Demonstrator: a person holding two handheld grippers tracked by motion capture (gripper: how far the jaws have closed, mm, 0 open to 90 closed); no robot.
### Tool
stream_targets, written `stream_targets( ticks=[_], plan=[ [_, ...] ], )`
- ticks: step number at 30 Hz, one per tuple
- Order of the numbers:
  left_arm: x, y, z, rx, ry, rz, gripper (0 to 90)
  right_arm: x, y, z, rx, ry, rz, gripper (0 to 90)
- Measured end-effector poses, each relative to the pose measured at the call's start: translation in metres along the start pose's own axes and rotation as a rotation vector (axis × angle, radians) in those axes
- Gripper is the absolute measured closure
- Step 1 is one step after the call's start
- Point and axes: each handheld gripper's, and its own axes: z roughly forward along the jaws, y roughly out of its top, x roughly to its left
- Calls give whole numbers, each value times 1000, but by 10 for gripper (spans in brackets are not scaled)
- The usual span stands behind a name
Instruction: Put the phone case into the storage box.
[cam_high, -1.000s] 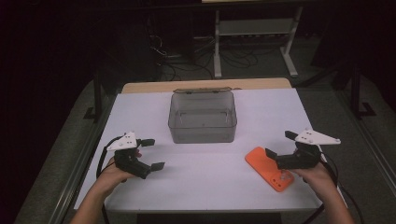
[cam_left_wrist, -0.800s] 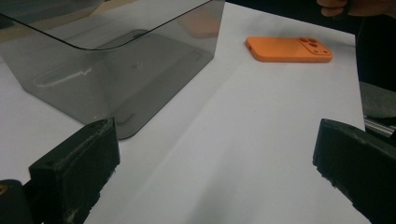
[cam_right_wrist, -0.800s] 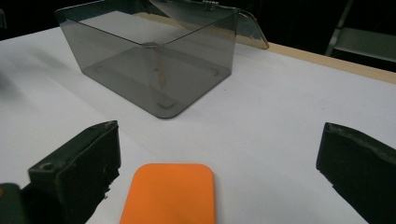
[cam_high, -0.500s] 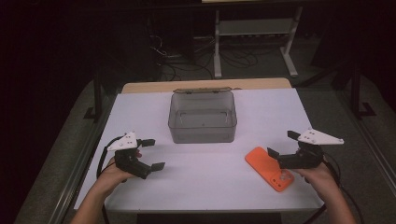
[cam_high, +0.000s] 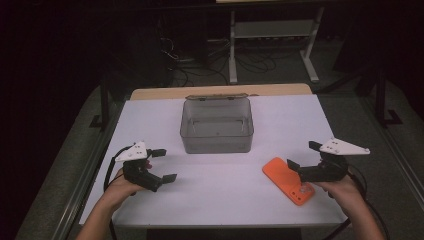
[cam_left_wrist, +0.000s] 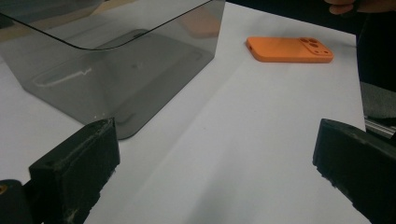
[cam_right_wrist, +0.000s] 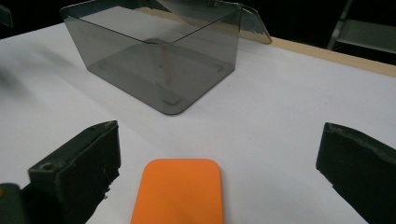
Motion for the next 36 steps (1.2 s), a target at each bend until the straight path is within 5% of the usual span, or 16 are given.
stream_targets(
  ticks=[36],
  plan=[
    [0, 0, -1, 10, 0, 1, 3, 9, -9, 6, 150, 15, -38, 0]
  ],
)
